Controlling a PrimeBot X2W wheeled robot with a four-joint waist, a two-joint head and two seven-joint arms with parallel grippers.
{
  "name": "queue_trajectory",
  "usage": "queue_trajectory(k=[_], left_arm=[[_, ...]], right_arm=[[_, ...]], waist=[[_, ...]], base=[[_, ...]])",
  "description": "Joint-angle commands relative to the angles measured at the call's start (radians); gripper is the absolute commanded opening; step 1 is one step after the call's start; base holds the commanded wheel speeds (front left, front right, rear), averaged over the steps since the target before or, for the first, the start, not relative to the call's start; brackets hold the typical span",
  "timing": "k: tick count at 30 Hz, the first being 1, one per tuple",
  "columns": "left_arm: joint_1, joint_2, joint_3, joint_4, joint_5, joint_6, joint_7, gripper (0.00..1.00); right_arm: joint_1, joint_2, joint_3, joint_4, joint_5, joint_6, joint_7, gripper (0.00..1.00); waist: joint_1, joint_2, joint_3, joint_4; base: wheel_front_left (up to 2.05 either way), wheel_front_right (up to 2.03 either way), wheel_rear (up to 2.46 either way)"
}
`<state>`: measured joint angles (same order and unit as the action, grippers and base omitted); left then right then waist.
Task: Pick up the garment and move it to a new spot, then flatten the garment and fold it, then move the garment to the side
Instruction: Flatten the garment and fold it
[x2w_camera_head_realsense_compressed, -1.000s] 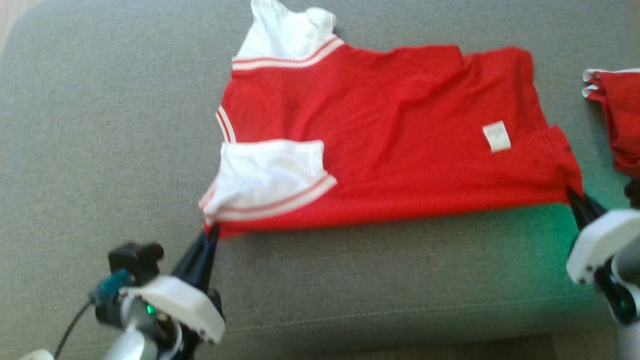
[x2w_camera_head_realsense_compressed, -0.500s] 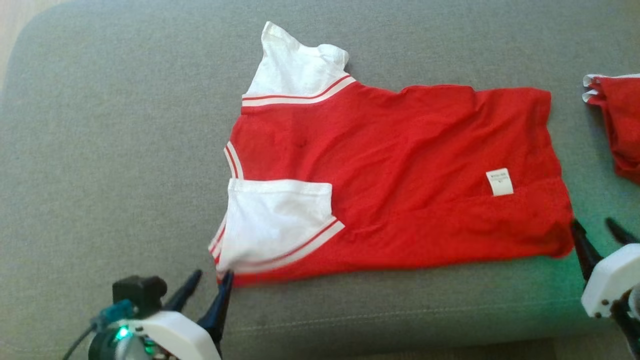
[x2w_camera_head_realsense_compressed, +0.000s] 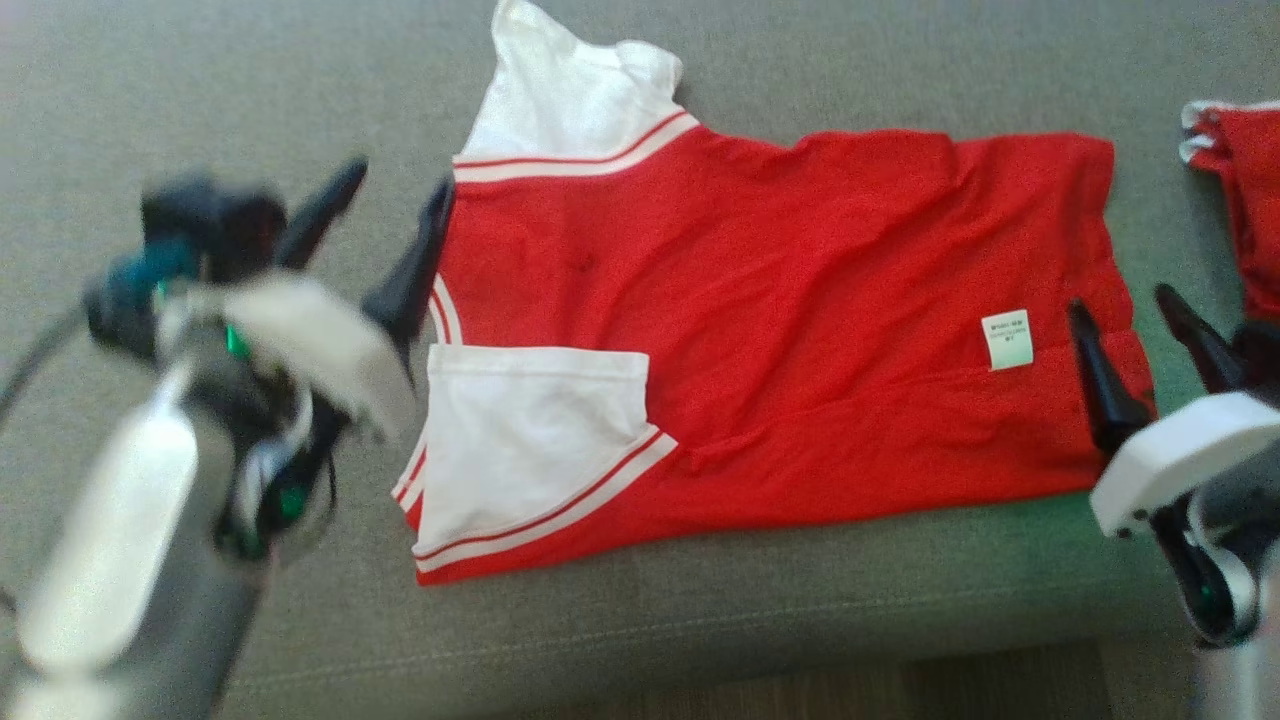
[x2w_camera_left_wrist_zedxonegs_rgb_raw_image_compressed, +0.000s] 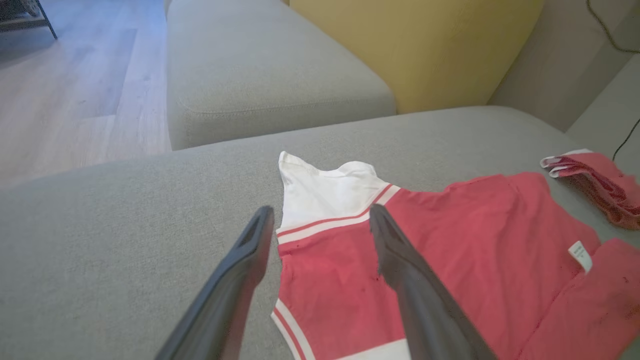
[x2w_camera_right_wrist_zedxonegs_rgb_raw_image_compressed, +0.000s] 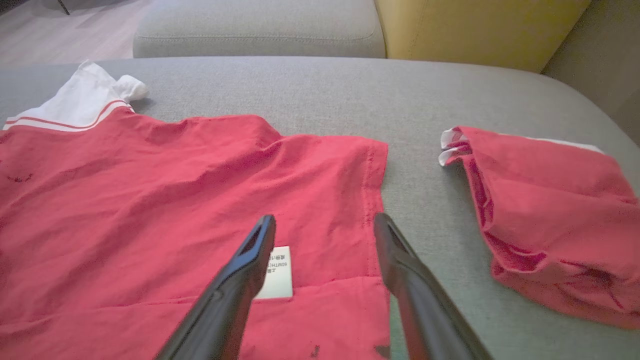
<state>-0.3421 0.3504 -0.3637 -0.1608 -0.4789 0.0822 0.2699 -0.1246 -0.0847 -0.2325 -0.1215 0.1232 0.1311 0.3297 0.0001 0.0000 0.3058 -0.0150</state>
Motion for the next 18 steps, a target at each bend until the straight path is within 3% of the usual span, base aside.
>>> queue_trajectory(k=[1,4,11,18], left_arm=[[-0.136,0.037,0.030,0.033,-0.004,-0.035,0.035,1.00],[-0.316,0.050,0.011,0.167,0.008,-0.091,0.092,1.00],[-0.630,0.045,-0.039,0.465,0.033,-0.167,0.189,1.00],[-0.811,0.066,-0.113,0.644,0.032,-0.206,0.252,1.00]], right_arm=[[-0.041,-0.003,0.043,-0.026,0.005,0.000,-0.019,1.00],[-0.072,-0.001,0.073,-0.009,0.007,0.000,-0.034,1.00],[-0.122,0.004,0.110,0.019,0.021,0.000,-0.071,1.00],[-0.176,0.012,0.132,0.046,0.033,0.000,-0.118,1.00]], waist=[[-0.0001,0.0000,0.046,-0.019],[-0.0001,0.0000,0.088,-0.039],[-0.0001,0.0000,0.182,-0.101],[-0.0001,0.0000,0.260,-0.160]], base=[[0.00,0.00,0.00],[0.00,0.00,0.00],[0.00,0.00,0.00],[0.00,0.00,0.00]])
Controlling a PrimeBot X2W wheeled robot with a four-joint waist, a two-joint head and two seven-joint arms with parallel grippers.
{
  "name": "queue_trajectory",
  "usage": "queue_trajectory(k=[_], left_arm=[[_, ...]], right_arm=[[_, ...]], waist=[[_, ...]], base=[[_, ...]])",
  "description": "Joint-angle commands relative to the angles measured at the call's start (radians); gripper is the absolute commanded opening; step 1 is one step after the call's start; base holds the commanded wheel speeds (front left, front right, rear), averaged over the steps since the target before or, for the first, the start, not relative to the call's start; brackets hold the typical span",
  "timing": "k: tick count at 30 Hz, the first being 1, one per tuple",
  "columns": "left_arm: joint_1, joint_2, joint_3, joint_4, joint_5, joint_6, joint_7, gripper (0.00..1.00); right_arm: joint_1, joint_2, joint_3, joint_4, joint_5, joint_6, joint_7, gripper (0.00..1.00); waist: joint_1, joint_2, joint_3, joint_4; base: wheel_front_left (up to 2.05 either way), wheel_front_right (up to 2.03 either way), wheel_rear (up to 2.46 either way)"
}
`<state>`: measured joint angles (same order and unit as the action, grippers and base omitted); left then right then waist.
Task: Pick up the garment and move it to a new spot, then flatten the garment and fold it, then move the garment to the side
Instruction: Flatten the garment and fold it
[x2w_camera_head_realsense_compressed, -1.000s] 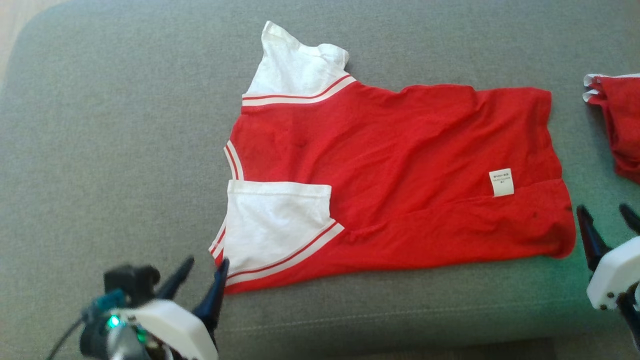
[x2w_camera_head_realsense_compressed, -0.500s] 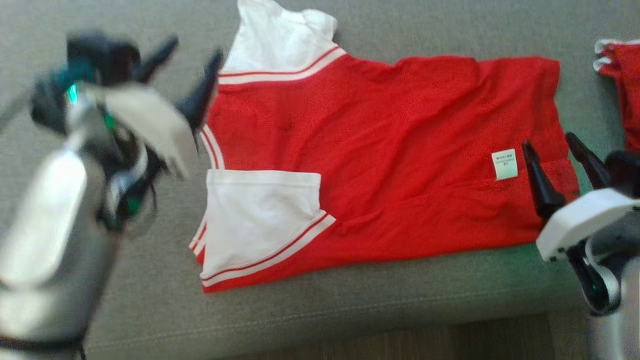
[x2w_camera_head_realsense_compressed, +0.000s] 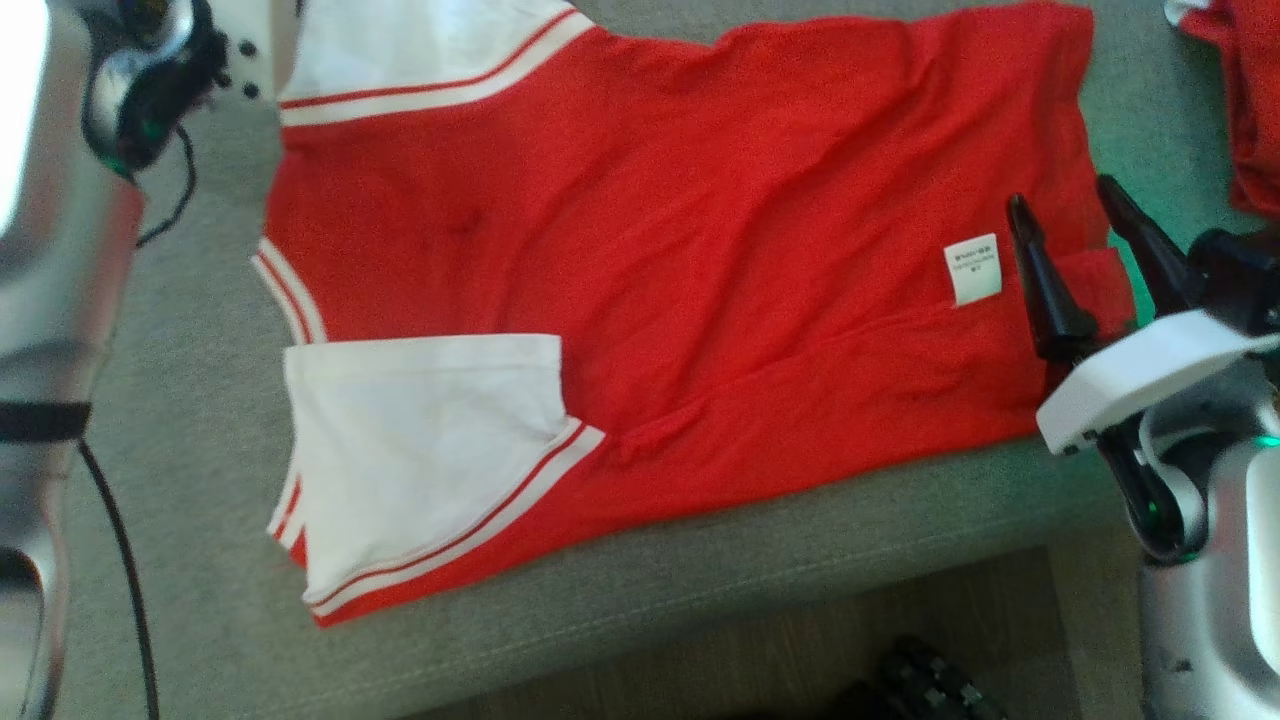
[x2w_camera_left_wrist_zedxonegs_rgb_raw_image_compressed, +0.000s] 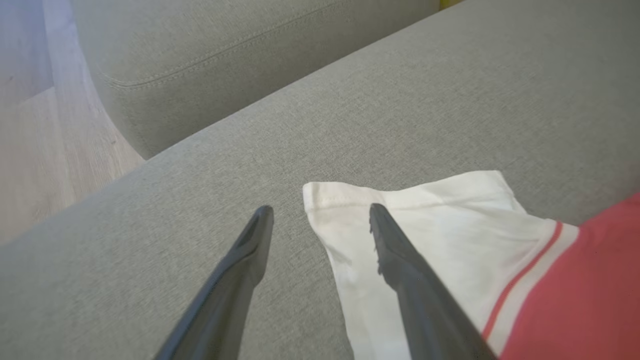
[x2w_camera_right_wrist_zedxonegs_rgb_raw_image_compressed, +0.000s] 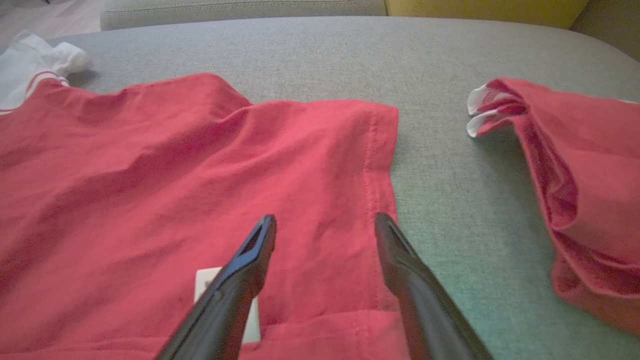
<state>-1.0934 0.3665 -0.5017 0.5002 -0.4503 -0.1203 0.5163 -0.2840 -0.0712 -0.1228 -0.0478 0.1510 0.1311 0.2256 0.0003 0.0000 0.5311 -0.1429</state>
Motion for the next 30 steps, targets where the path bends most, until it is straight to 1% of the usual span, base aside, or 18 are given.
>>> queue_trajectory(k=[1,6,11,18,19,20,24,27,30], left_arm=[[-0.077,0.052,0.015,0.003,0.004,-0.005,0.007,1.00],[-0.135,0.069,-0.025,0.089,0.007,-0.008,0.012,1.00],[-0.159,0.082,-0.054,0.136,0.002,-0.010,0.014,1.00],[-0.195,0.094,-0.084,0.189,-0.003,-0.010,-0.021,1.00],[-0.207,0.099,-0.094,0.197,0.000,-0.010,-0.042,0.14],[-0.211,0.100,-0.098,0.203,0.000,-0.010,-0.053,0.00],[-0.222,0.097,-0.118,0.226,-0.012,-0.010,-0.083,0.00],[-0.227,0.093,-0.133,0.231,-0.022,-0.010,-0.121,0.00],[-0.234,0.089,-0.153,0.230,-0.039,-0.010,-0.156,0.00]], right_arm=[[-0.023,0.000,0.026,-0.021,0.006,0.000,-0.020,1.00],[-0.041,0.007,0.040,0.005,0.018,0.000,-0.044,1.00],[-0.048,0.010,0.043,0.024,0.023,0.000,-0.058,1.00],[-0.062,0.012,0.048,0.040,0.026,0.000,-0.062,1.00],[-0.068,0.012,0.049,0.043,0.025,0.000,-0.062,1.00],[-0.072,0.012,0.050,0.044,0.025,0.000,-0.062,1.00],[-0.104,0.015,0.041,0.070,0.063,0.000,-0.052,1.00],[-0.151,0.018,0.012,0.103,0.105,0.000,-0.024,1.00],[-0.221,0.019,-0.021,0.144,0.121,0.000,0.016,1.00]], waist=[[-0.0003,0.0000,0.040,-0.038],[-0.0003,0.0000,0.059,-0.063],[-0.0003,0.0000,0.063,-0.077],[-0.0003,0.0000,0.074,-0.090],[-0.0003,0.0000,0.078,-0.091],[-0.0003,0.0000,0.079,-0.091],[-0.0003,0.0000,0.078,-0.086],[-0.0003,0.0000,0.072,-0.077],[-0.0003,0.0000,0.067,-0.065]], base=[[0.00,0.00,0.00],[0.00,0.00,0.00],[0.00,0.00,0.00],[0.00,0.00,0.00],[0.00,0.00,0.00],[0.00,0.00,0.00],[0.00,0.00,0.00],[0.00,0.00,0.00],[0.00,0.00,0.00]])
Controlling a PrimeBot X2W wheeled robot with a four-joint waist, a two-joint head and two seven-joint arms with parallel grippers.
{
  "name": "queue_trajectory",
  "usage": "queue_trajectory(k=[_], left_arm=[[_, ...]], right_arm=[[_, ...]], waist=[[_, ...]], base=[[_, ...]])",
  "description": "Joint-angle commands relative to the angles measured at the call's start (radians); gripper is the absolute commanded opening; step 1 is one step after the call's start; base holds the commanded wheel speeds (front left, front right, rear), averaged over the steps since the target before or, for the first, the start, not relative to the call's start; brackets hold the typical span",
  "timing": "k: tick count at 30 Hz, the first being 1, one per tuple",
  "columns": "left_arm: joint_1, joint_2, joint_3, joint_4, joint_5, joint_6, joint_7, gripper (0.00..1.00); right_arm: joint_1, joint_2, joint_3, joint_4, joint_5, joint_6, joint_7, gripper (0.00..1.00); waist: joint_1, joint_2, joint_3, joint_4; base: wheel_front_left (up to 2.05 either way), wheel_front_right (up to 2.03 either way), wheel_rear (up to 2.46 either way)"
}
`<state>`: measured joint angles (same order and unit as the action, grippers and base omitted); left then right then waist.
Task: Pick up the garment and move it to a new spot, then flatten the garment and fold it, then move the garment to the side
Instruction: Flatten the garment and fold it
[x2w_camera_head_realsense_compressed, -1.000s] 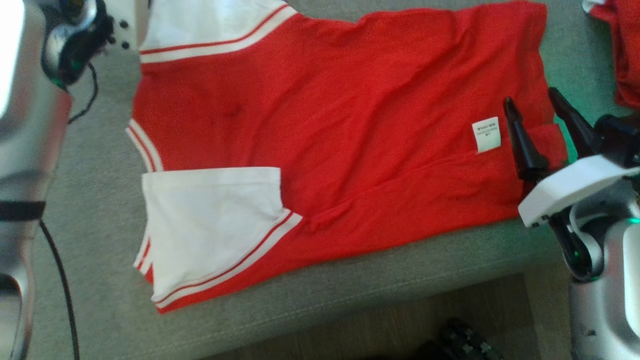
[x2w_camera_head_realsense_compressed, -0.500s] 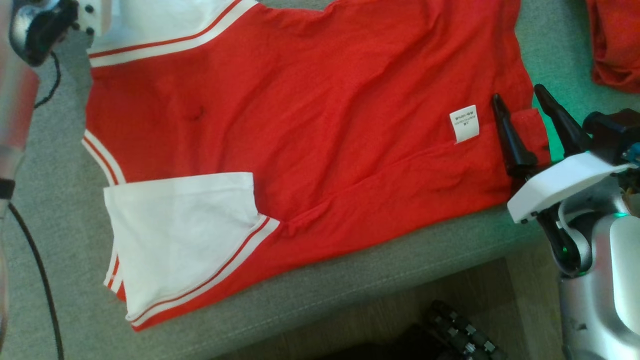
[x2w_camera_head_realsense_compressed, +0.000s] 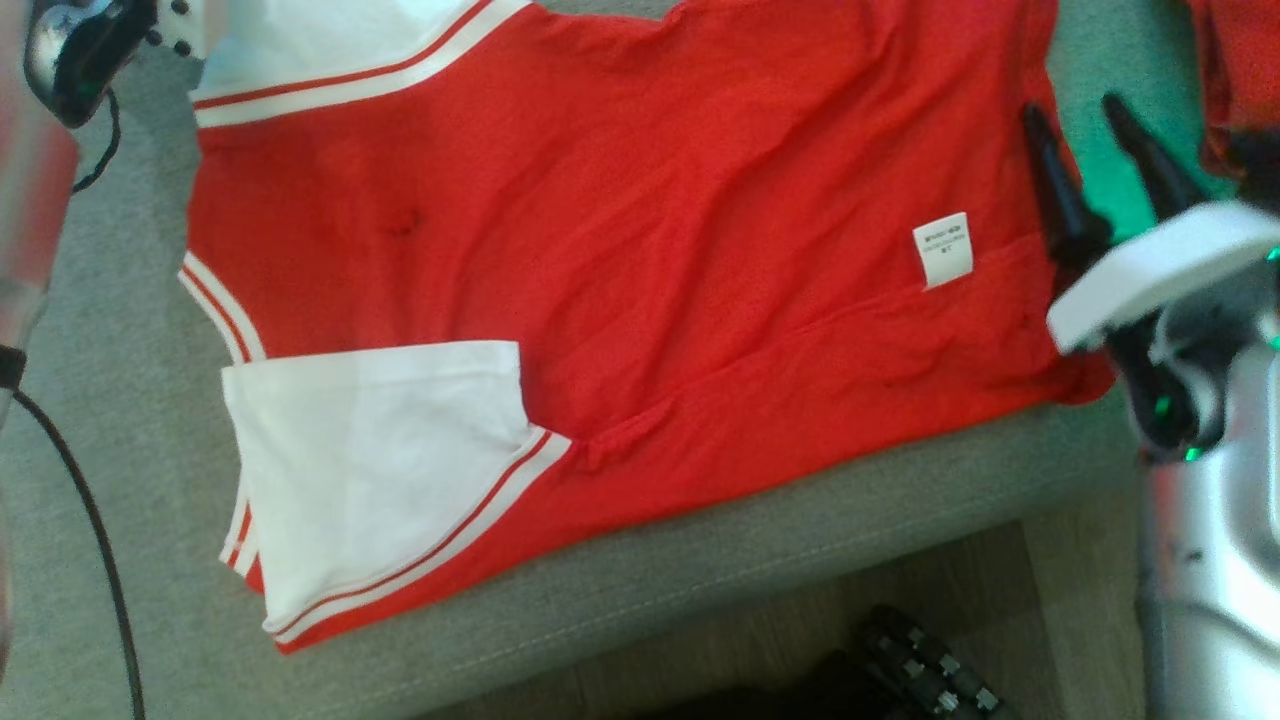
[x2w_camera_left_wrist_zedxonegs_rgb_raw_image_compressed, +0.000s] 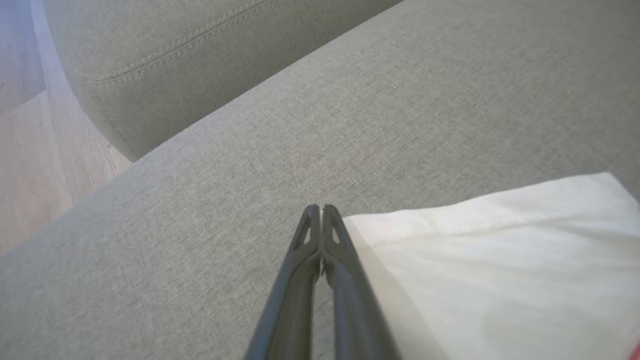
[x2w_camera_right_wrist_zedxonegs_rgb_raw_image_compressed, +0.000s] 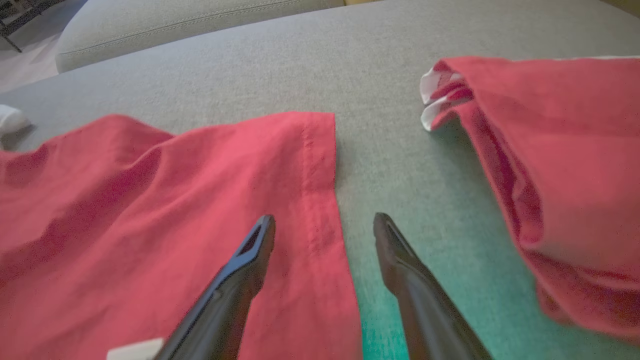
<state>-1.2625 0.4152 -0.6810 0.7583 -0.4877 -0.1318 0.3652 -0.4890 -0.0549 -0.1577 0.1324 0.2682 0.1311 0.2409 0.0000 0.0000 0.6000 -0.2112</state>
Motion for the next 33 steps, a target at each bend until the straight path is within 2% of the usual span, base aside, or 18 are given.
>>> queue_trajectory(k=[1,5,12,21,23,25,28,30,33], left_arm=[[-0.068,0.039,0.020,-0.029,-0.008,0.001,-0.016,0.00],[-0.080,0.039,-0.012,-0.028,-0.029,0.001,-0.046,0.00],[-0.090,0.037,-0.060,-0.007,-0.063,0.001,-0.083,0.00],[-0.101,0.040,-0.100,0.020,-0.092,0.001,-0.108,0.00],[-0.106,0.040,-0.109,0.026,-0.099,0.001,-0.111,0.00],[-0.112,0.039,-0.117,0.032,-0.105,0.001,-0.114,0.00],[-0.120,0.038,-0.128,0.040,-0.113,0.001,-0.120,0.00],[-0.125,0.037,-0.136,0.046,-0.118,0.001,-0.124,0.00],[-0.132,0.038,-0.147,0.052,-0.122,0.001,-0.139,0.00]], right_arm=[[-0.042,0.003,0.007,-0.021,0.004,0.000,0.015,1.00],[-0.147,0.004,-0.015,0.054,-0.004,0.000,0.085,1.00],[-0.255,0.004,-0.036,0.168,-0.084,0.000,0.215,1.00],[-0.303,0.005,-0.058,0.203,-0.130,0.000,0.260,1.00],[-0.315,0.005,-0.063,0.208,-0.135,0.000,0.267,0.87],[-0.324,0.005,-0.064,0.214,-0.140,0.000,0.274,0.59],[-0.335,0.004,-0.069,0.222,-0.149,0.000,0.280,0.29],[-0.340,0.003,-0.071,0.227,-0.156,0.000,0.282,0.02],[-0.351,-0.002,-0.075,0.228,-0.168,0.000,0.269,0.00]], waist=[[0.0000,0.0000,-0.004,0.009],[0.0000,0.0000,-0.010,0.029],[0.0000,0.0000,-0.029,0.065],[0.0000,0.0000,-0.041,0.083],[0.0000,0.0000,-0.040,0.086],[0.0000,0.0000,-0.039,0.089],[0.0000,0.0000,-0.037,0.093],[0.0000,0.0000,-0.037,0.095],[0.0000,0.0000,-0.036,0.101]], base=[[0.00,0.00,0.00],[0.00,0.00,0.00],[0.00,0.00,0.00],[0.00,0.00,0.00],[0.00,0.00,0.00],[0.00,0.00,0.00],[0.00,0.00,0.00],[0.00,0.00,0.00],[0.00,0.00,0.00]])
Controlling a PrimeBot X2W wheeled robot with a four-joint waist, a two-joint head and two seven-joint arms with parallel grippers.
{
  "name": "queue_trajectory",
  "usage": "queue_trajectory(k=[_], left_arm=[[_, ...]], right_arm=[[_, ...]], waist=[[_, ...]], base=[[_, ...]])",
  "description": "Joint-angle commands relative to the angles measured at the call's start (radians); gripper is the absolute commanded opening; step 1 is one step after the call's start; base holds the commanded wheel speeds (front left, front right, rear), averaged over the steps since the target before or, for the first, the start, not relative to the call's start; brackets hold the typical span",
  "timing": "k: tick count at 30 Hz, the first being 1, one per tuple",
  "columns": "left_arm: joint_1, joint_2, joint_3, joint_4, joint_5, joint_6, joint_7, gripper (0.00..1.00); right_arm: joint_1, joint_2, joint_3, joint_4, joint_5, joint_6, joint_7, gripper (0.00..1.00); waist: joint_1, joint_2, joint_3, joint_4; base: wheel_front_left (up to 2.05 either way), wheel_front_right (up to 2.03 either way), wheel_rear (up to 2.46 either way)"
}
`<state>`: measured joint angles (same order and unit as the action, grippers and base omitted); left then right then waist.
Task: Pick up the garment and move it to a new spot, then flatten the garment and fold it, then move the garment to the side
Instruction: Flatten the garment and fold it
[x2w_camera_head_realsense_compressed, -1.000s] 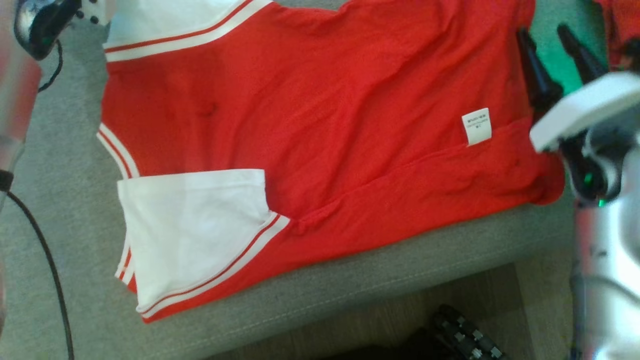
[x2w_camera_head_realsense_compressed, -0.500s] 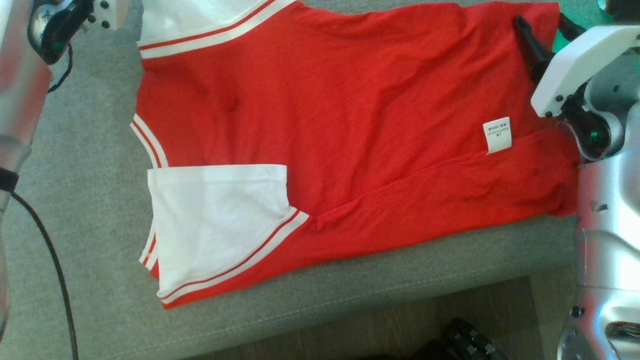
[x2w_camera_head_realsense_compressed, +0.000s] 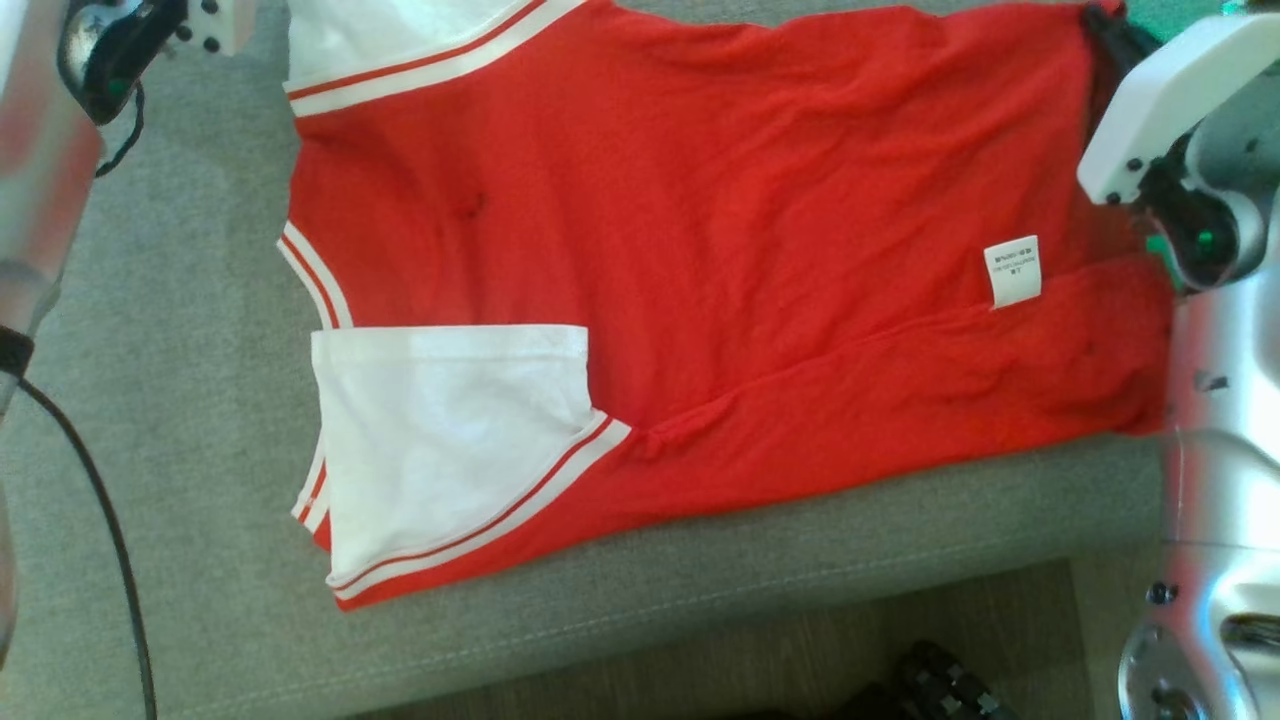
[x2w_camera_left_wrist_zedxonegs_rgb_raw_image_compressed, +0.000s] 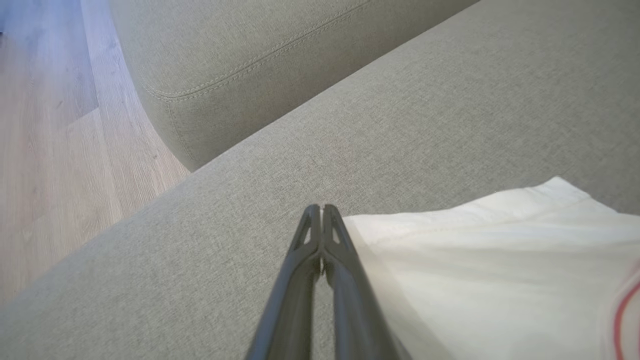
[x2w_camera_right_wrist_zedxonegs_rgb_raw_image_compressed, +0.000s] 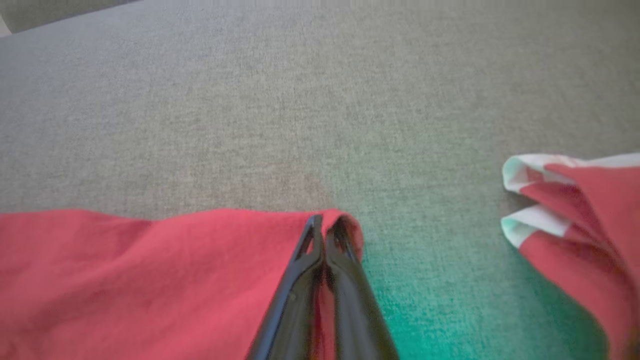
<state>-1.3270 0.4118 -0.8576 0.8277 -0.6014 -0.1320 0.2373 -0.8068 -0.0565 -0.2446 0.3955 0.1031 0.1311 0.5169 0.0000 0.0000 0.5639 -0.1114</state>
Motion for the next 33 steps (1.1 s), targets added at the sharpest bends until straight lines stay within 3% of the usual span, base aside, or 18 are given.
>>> queue_trajectory(k=[1,12,19,25,33], left_arm=[[-0.071,0.043,0.028,-0.017,-0.009,0.001,-0.024,0.00],[-0.139,0.042,0.062,-0.009,0.028,0.040,-0.307,0.00],[-0.092,0.022,0.076,-0.030,-0.012,0.025,-0.408,0.00],[0.034,0.079,0.087,-0.162,-0.048,0.027,-0.442,0.00],[0.259,0.181,0.118,-0.461,-0.131,0.108,-0.403,0.00]], right_arm=[[-0.040,-0.001,0.010,-0.036,-0.004,0.000,-0.018,0.00],[-0.172,-0.030,-0.038,0.039,-0.008,0.000,-0.199,0.00],[-0.156,-0.083,-0.014,0.079,0.035,0.000,-0.199,0.00],[-0.071,-0.149,-0.015,0.039,0.100,0.000,-0.154,0.00],[0.063,-0.209,-0.039,-0.058,0.171,0.000,-0.090,0.00]], waist=[[0.0000,0.0000,-0.001,0.002],[0.0000,0.0000,-0.014,0.041],[0.0000,0.0000,-0.041,0.088],[0.0000,0.0000,-0.075,0.128],[0.0000,0.0000,-0.111,0.168]], base=[[0.00,0.00,0.00],[0.00,0.00,0.00],[0.00,0.00,0.00],[0.00,0.00,0.00],[0.00,0.00,0.00]])
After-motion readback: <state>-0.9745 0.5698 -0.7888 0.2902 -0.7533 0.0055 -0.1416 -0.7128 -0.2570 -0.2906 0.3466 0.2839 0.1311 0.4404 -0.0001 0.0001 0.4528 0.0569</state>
